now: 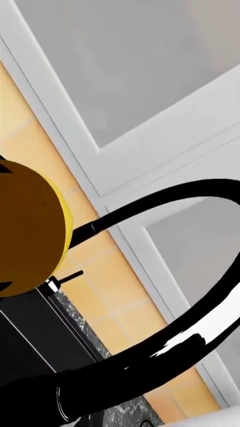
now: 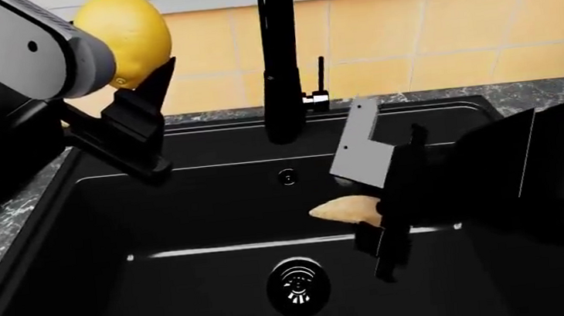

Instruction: Pick up the fruits and vegetables and place them in the sink. Turn on the sink faucet to wash them. Then turn the sink off and put them in the tray.

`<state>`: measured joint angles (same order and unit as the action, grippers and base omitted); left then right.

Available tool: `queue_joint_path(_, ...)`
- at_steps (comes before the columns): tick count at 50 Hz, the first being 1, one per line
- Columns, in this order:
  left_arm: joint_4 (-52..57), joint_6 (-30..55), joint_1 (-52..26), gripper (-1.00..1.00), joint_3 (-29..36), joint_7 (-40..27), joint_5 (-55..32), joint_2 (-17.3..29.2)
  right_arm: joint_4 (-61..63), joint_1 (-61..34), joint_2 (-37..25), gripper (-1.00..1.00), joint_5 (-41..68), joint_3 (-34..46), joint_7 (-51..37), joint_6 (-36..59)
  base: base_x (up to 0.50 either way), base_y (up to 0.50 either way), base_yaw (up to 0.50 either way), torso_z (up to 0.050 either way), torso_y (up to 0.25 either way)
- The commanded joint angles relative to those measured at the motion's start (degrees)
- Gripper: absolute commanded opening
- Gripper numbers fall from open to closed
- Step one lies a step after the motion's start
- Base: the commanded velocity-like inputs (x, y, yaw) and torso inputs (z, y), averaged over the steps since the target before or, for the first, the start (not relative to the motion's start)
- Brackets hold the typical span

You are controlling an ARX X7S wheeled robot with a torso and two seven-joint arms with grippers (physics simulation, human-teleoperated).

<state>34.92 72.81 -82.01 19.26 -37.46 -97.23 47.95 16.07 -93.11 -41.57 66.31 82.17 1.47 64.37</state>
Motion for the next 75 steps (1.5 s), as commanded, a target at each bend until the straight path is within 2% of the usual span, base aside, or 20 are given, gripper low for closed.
queue_joint_path(1, 0.3, -0.8, 0.6, -1.0, 0.1, -0.3, 0.6, -0.2, -1.6, 3.9, 2.1, -1.0, -4.8, 2.8, 4.7, -4.8, 0.02, 0.0, 0.0, 0.0, 0.0)
queue_joint_path(10, 0.7, -1.3, 1.8, -1.0, 0.1, 0.5, 1.7, 0.0, -0.9, 5.5, 3.9, -1.0, -6.5, 5.9, 9.2, -6.3, 0.02, 0.0, 0.0, 0.0, 0.001)
queue_joint_path(35, 0.9, -2.1, 3.0, -1.0, 0.9, 1.3, 3.2, 0.4, -0.4, 6.8, 5.7, -1.0, -8.6, 8.5, 13.3, -8.5, 0.02, 0.0, 0.0, 0.0, 0.0)
queue_joint_path(36, 0.9, -2.1, 3.0, -1.0, 0.9, 1.3, 3.2, 0.4, -0.4, 6.7, 5.7, 1.0, -8.6, 8.5, 13.4, -8.5, 0.02, 0.0, 0.0, 0.0, 0.0)
queue_joint_path(48, 0.8, -2.4, 3.2, -1.0, 1.2, 1.5, 3.6, 0.5, 0.8, 5.7, 3.9, 1.0, -8.2, 8.0, 13.1, -8.2, 0.02, 0.0, 0.0, 0.0, 0.001)
queue_joint_path(57, 2.0, -2.5, 4.7, -1.0, 2.4, 2.2, 4.6, -0.2, 4.7, 1.2, -2.3, 1.0, -5.1, 3.8, 8.8, -5.5, 0.02, 0.0, 0.0, 0.0, 0.0)
queue_joint_path(66, 2.9, -1.5, 7.0, -1.0, 6.7, 4.5, 8.2, -3.9, 9.1, -4.3, -10.8, 1.0, -0.7, -1.4, 3.3, -2.0, 0.02, 0.0, 0.0, 0.0, 0.0)
queue_joint_path(75, 3.6, 0.9, 7.5, -1.0, 12.6, 9.6, 14.3, -7.1, 9.4, -10.0, -13.6, 1.0, 6.2, -7.0, -2.1, 1.6, 0.02, 0.0, 0.0, 0.001, 0.0)
